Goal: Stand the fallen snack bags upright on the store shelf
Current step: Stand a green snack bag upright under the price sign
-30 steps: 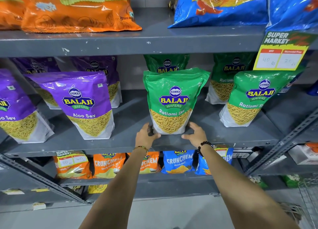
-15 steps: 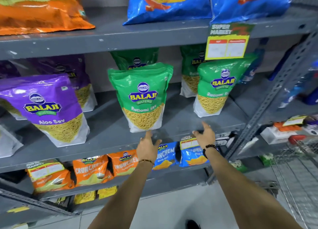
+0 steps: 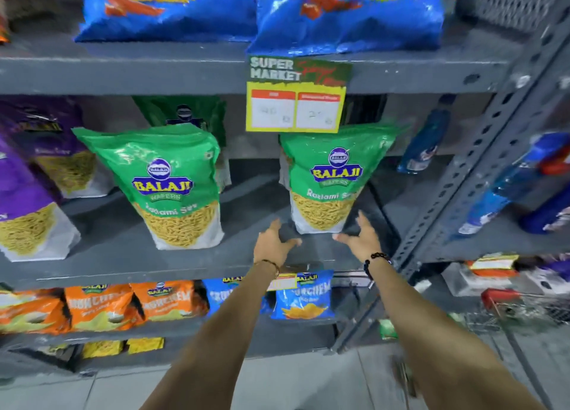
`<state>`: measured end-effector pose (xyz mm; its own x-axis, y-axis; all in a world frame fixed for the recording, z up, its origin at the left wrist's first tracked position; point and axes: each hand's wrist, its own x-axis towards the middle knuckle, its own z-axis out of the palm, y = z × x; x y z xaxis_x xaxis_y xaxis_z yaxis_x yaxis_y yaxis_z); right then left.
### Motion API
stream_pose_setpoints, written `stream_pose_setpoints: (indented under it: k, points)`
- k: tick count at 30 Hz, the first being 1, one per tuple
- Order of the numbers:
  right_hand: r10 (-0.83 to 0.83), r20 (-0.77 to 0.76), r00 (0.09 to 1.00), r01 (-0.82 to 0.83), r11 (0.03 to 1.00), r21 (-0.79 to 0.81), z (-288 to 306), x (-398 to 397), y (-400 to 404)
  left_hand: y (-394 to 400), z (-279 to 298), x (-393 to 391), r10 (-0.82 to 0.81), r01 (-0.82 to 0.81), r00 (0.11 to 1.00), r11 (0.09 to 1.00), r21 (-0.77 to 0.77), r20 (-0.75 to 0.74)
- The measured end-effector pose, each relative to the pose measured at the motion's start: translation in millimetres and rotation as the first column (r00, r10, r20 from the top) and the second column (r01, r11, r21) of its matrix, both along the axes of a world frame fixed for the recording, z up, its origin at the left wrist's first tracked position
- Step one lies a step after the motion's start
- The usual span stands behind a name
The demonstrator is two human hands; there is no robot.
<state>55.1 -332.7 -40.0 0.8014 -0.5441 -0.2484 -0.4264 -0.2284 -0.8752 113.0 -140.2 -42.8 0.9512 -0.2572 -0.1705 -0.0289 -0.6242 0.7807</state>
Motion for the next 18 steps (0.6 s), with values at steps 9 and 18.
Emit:
stream_pose_setpoints:
  k: [9,18]
  points:
    - [0.125,0.081,0.989,-0.126,0.992,-0.004,-1.8,16.0,-12.6,-28.9,4.2,10.4,0.014,-0.014,1.000,1.000,-0.014,-0.009]
    - [0.182,0.097,0.979,-0.184,0.983,0.013,-1.8,10.4,-8.6,-12.3,9.7,0.4,0.093,-0.095,0.995,0.987,-0.131,-0.022]
